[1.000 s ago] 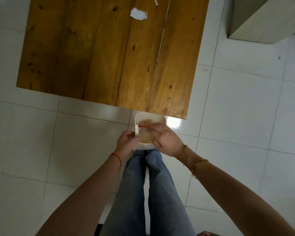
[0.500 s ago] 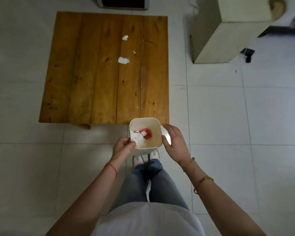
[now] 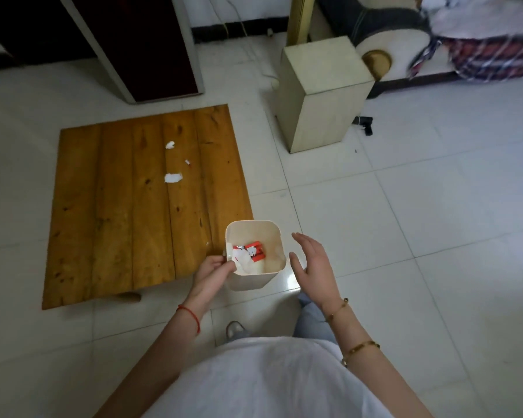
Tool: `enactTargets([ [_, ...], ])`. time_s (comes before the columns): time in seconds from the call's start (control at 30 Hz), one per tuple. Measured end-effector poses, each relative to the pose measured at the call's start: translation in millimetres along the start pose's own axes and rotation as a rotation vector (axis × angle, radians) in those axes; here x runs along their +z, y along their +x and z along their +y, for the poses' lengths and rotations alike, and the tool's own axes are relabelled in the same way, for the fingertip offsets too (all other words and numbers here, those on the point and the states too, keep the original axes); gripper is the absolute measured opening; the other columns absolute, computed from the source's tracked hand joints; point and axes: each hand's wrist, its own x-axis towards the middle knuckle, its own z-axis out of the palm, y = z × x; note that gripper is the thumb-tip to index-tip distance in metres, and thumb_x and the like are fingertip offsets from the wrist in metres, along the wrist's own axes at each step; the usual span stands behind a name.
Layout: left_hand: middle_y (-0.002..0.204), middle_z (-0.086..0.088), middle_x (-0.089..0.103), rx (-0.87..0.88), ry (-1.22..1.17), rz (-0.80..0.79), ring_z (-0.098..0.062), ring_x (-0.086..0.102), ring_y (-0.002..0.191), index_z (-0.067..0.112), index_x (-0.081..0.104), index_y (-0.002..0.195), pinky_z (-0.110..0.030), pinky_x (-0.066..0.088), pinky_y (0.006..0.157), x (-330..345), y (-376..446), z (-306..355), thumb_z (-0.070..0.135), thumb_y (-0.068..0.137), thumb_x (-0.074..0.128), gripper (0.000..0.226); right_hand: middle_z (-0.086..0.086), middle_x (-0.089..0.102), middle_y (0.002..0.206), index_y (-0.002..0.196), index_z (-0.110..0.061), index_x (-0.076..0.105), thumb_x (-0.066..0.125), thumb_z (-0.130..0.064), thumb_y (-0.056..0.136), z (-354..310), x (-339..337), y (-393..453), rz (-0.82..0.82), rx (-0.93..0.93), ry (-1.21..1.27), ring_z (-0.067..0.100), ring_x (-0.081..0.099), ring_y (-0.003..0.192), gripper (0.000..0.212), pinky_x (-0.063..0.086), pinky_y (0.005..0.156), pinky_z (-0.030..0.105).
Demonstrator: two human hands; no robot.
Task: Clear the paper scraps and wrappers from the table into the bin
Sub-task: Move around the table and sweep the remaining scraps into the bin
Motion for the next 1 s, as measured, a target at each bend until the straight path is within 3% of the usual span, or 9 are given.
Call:
enactTargets([
  [0.1, 0.095, 0.008, 0.070, 0.015, -0.022, 0.013, -0.016, 0.064, 0.098, 0.029, 0.058, 0.089, -0.042, 0.051, 0.097, 29.6, 6.2, 28.5, 0.036, 0.055, 0.071, 0.037, 0.003, 0.052, 0.139, 0.136, -0.013, 0.050, 0.054, -0.020, 0.095, 22.0, -33.7, 17.7, 0.037, 0.000, 0.016, 0.018, 0.043, 0.131, 0.041, 0.034, 0.111, 0.033],
  [0.2, 0.094, 0.009, 0.069, 0.034, -0.090, 0.026, -0.011, 0.063, 0.093, 0.026, 0.059, 0.093, -0.039, 0.050, 0.097, 70.0, 12.3, 58.8, 0.033, 0.055, 0.071, 0.040, 0.001, 0.052, 0.139, 0.136, -0.014, 0.050, 0.052, -0.021, 0.096, 50.4, -77.0, 45.8, 0.037, -0.008, -0.008, 0.016, 0.042, 0.130, 0.041, 0.029, 0.110, 0.024],
  [0.37, 0.082, 0.003, 0.066, 0.069, -0.194, 0.082, -0.013, 0.059, 0.080, 0.014, 0.064, 0.097, -0.035, 0.049, 0.089, 147.6, 19.8, 110.6, 0.013, 0.075, 0.070, 0.023, 0.002, 0.054, 0.137, 0.136, -0.013, 0.051, 0.053, -0.022, 0.096, 97.3, -158.6, 107.6, 0.005, -0.056, -0.078, 0.017, 0.043, 0.130, 0.041, 0.030, 0.110, 0.025],
  [0.47, 0.076, -0.004, 0.062, 0.076, -0.222, 0.097, -0.023, 0.055, 0.084, 0.018, 0.066, 0.076, -0.036, 0.043, 0.083, 186.4, 20.3, 138.3, 0.011, 0.076, 0.068, 0.007, 0.002, 0.056, 0.135, 0.135, -0.014, 0.051, 0.053, -0.023, 0.096, 122.6, -198.4, 139.0, -0.007, -0.075, -0.111, 0.017, 0.044, 0.128, 0.040, 0.030, 0.107, 0.023],
  [0.6, 0.080, -0.006, 0.065, 0.086, -0.295, 0.120, -0.024, 0.055, 0.085, 0.017, 0.071, 0.062, -0.037, 0.044, 0.082, 220.6, 24.7, 166.1, 0.011, 0.072, 0.068, 0.012, 0.002, 0.058, 0.131, 0.132, -0.014, 0.053, 0.051, -0.026, 0.096, 145.8, -232.9, 178.3, -0.027, -0.088, -0.142, 0.019, 0.045, 0.126, 0.038, 0.033, 0.106, 0.026],
  [0.73, 0.085, -0.002, 0.069, 0.064, -0.322, 0.201, -0.028, 0.065, 0.096, 0.014, 0.069, 0.079, -0.043, 0.049, 0.097, 237.3, 41.4, 187.6, 0.009, 0.078, 0.068, 0.005, 0.003, 0.059, 0.129, 0.131, -0.015, 0.053, 0.050, -0.029, 0.096, 155.2, -247.2, 218.4, -0.048, -0.127, -0.154, 0.019, 0.047, 0.125, 0.038, 0.037, 0.105, 0.030],
  [0.87, 0.097, -0.005, 0.071, 0.086, -0.307, 0.221, -0.026, 0.065, 0.100, 0.007, 0.067, 0.102, -0.042, 0.052, 0.097, 241.4, 67.5, 210.4, 0.016, 0.079, 0.067, 0.025, 0.003, 0.058, 0.130, 0.131, -0.015, 0.053, 0.050, -0.029, 0.097, 154.1, -248.7, 272.6, -0.086, -0.179, -0.170, 0.018, 0.047, 0.125, 0.038, 0.036, 0.105, 0.029],
  [1.0, 0.109, -0.006, 0.067, 0.053, -0.361, 0.270, -0.027, 0.063, 0.107, 0.011, 0.063, 0.108, -0.044, 0.050, 0.100, 241.4, 99.4, 238.9, 0.018, 0.079, 0.067, 0.030, 0.003, 0.059, 0.129, 0.131, -0.015, 0.054, 0.050, -0.028, 0.097, 140.0, -241.7, 339.5, -0.138, -0.241, -0.187, 0.019, 0.047, 0.124, 0.037, 0.033, 0.103, 0.025],
])
